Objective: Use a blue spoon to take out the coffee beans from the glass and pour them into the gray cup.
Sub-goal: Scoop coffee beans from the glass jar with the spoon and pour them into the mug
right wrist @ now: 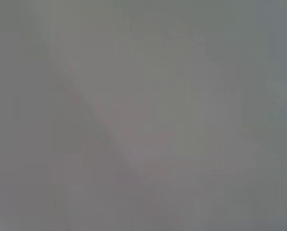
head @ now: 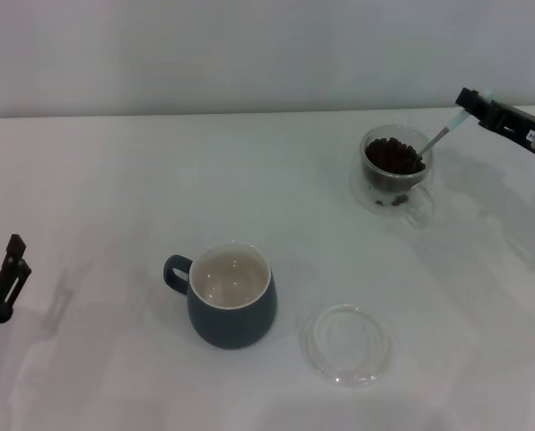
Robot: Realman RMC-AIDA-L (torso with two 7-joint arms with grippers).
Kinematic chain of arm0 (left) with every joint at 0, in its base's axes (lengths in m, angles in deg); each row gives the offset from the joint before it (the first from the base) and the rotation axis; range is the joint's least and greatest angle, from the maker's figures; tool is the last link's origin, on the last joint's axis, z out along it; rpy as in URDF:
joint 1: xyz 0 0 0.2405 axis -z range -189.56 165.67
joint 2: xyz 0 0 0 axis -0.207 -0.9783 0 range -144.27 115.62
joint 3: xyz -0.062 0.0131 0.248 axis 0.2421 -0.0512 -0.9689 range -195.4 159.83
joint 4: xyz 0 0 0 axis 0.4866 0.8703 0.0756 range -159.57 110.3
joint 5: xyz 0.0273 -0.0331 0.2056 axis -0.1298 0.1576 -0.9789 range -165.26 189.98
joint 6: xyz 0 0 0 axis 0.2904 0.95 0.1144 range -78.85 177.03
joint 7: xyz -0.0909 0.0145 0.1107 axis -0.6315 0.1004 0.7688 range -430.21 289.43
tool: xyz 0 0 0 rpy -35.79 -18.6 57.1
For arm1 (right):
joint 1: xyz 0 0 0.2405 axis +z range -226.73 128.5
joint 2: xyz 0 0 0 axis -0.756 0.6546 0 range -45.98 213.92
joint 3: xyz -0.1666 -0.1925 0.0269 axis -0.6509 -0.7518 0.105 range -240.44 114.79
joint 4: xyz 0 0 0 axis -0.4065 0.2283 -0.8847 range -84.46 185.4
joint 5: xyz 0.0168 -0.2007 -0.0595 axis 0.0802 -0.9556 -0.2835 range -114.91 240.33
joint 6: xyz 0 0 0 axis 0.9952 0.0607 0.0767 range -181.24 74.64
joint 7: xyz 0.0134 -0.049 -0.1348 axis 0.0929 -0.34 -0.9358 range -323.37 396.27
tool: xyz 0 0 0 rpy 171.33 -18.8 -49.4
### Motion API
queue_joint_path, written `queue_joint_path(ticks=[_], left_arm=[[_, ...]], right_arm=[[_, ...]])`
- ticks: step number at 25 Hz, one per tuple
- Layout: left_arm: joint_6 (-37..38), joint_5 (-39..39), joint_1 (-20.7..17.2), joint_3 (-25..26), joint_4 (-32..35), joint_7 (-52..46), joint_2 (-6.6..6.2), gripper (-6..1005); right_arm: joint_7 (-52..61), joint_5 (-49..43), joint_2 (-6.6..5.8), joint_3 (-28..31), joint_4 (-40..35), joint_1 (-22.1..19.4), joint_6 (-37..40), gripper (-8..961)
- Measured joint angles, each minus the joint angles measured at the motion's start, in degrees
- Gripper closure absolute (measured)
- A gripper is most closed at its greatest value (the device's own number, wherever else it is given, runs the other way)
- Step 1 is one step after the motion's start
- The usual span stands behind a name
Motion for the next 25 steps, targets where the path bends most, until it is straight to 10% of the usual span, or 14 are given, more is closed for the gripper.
queue_joint_path(ticks=[25], left_arm=[[0.47, 2.04, 0.15, -0.01, -1.40, 0.00, -0.05, 197]], right_arm=[[10.75, 12.22, -0.11, 0.42, 6.76, 1.30, -1.19, 773]])
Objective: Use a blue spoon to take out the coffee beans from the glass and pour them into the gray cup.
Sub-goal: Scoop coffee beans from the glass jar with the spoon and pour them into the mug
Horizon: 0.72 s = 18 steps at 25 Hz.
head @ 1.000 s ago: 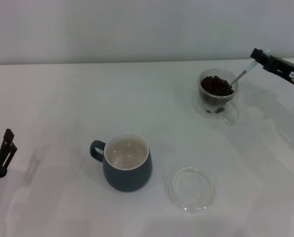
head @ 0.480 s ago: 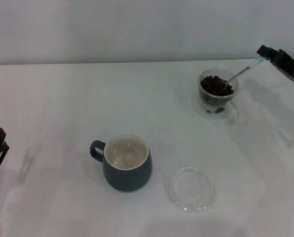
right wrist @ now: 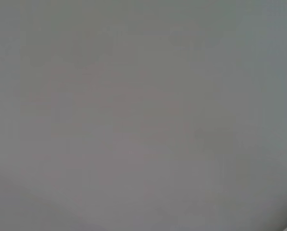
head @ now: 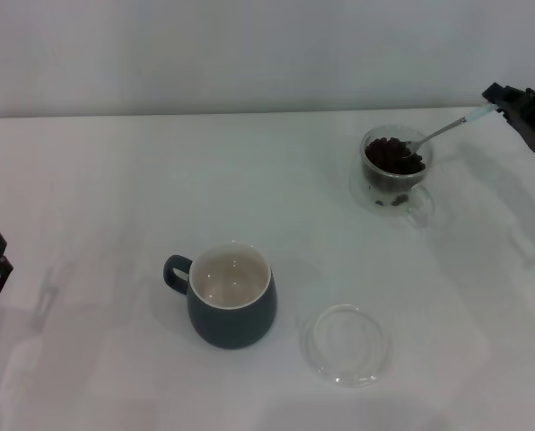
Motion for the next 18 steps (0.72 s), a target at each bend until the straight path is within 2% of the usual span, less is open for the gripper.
queue_joint_path(ticks=[10, 18], left_arm=[[0.04, 0.01, 0.11, 0.10, -0.48, 0.00, -0.04, 198], [0.07, 0.01, 0.34, 0.09, -0.57, 0.00, -0.04, 197]], right_arm=[[3.44, 4.92, -0.07, 0.13, 3.30, -0.25, 1.24, 761], [3.71, 6.73, -0.32, 1.88, 6.58, -0.59, 9.03, 751]])
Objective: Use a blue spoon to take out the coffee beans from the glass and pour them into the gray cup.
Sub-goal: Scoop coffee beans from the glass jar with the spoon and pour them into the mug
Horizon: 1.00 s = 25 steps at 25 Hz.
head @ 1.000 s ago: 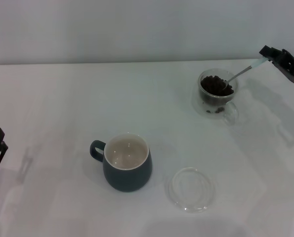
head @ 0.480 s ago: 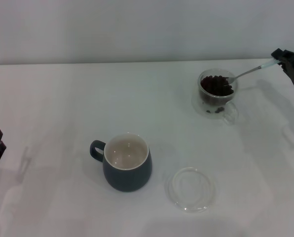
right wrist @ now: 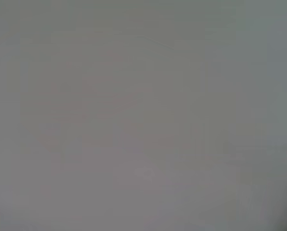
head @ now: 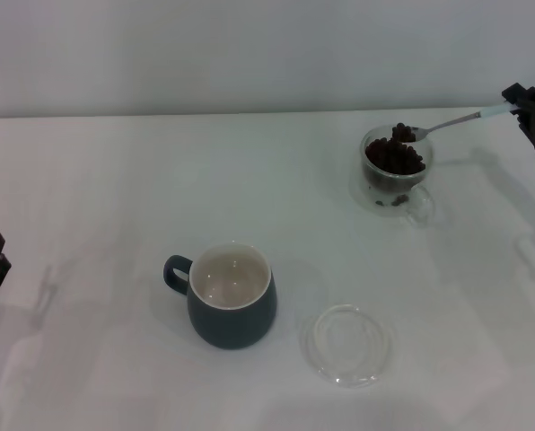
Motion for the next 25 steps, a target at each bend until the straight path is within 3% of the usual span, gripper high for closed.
queue_joint_path(ticks=[5, 17, 25], left_arm=[[-0.14, 0.00, 0.26, -0.01, -0.04, 0.00, 0.00, 197], [-0.34, 0.00, 0.67, 0.00, -0.20, 0.00, 0.00, 198], [-0.34, 0.00, 0.80, 0.00, -0.19, 0.00, 0.01, 197]], right_arm=[[1.15, -0.41, -0.05, -2.16, 0.10, -0.03, 3.61, 745], [6.54, -0.45, 0.39, -21.11, -0.70, 2.61, 11.27, 731], [4.34, -0.40, 1.10, -27.84, -2.57, 3.00, 12.73, 721]])
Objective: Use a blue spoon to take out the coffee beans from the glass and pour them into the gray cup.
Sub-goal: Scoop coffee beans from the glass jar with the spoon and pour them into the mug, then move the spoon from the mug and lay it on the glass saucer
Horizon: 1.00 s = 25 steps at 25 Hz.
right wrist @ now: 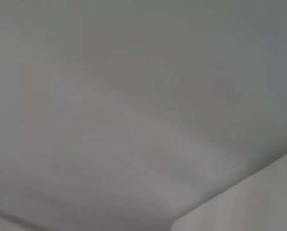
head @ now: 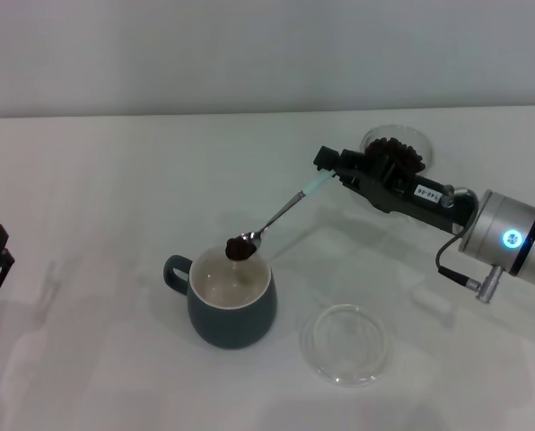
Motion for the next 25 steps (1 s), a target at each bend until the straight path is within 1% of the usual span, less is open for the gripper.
queue_joint_path(ticks=[8, 17, 21, 23, 25], left_arm=[[0.07, 0.07, 0.24, 0.00, 0.00, 0.39, -0.07, 198], [0.13, 0.87, 0.36, 0.00, 0.00, 1.68, -0.09, 197], [0.21, 1.40, 0.36, 0.00, 0.00, 1.68, -0.09, 198], [0.22, 1.47, 0.35, 0.00, 0.00, 1.68, -0.09, 198], [0.25, 1.50, 0.35, 0.00, 0.00, 1.68, -0.09, 197]], right_arm=[[-13.35, 0.31, 0.18, -1.39, -1.81, -0.32, 3.14, 712], [-28.13, 0.76, 0.39, -4.97, -5.69, -1.10, 1.55, 701], [-38.64, 0.82, 0.38, -6.77, -9.06, -2.67, 2.11, 696], [-39.66, 1.09, 0.22, -6.85, -10.40, -3.80, 2.77, 694], [-38.72, 2.40, -0.39, -6.39, -10.93, -5.13, 4.83, 692]])
